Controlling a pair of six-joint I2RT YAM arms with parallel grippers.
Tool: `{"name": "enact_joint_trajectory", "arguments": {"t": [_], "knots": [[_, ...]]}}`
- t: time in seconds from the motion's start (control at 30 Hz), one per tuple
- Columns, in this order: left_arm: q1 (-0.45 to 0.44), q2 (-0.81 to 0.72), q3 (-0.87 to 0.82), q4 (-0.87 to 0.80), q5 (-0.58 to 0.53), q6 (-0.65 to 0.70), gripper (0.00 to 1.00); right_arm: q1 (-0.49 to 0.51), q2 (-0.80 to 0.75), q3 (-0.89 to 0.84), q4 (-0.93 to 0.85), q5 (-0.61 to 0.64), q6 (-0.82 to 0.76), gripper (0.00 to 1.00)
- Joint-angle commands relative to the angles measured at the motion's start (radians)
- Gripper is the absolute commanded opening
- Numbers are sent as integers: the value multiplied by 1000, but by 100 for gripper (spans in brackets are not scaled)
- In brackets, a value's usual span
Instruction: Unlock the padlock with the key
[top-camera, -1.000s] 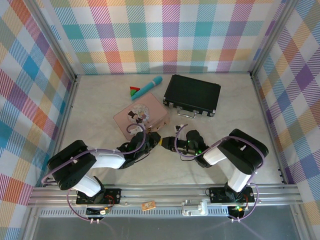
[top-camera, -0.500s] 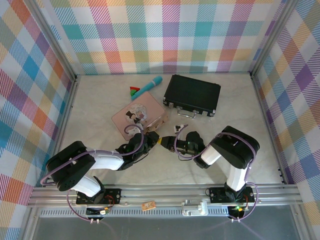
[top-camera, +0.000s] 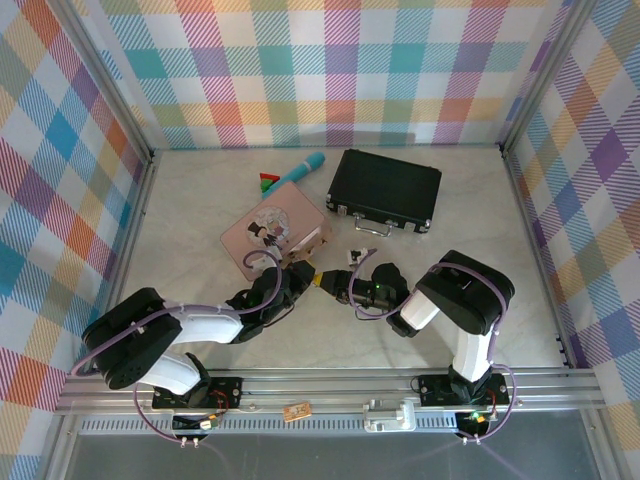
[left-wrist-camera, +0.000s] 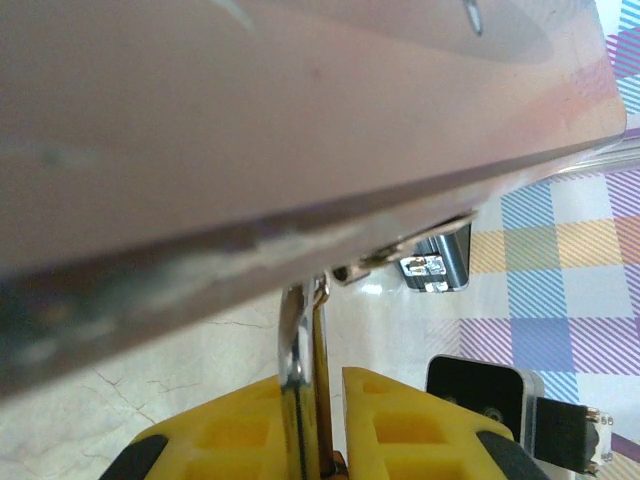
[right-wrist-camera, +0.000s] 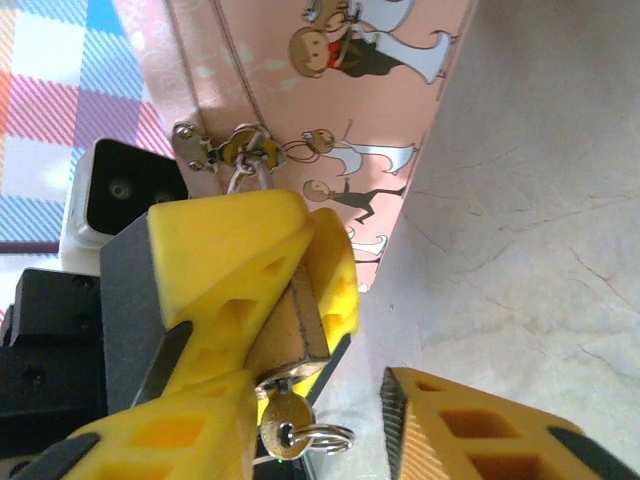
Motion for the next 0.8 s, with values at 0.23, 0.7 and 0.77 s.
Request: {"name": "enact_joint_trajectory", "arguments": {"t": [0.23,0.7,0.77], "knots": [[5,-56,5,100,-40,-5,0,19,3,38,22,-22,32,19],[5,-13,-19,200,-50,-33,0,34,-30,57,24,-13,60,20],[3,-6,-22,213,-51,-40,0,36,-31,57,24,-9,63,18]]}}
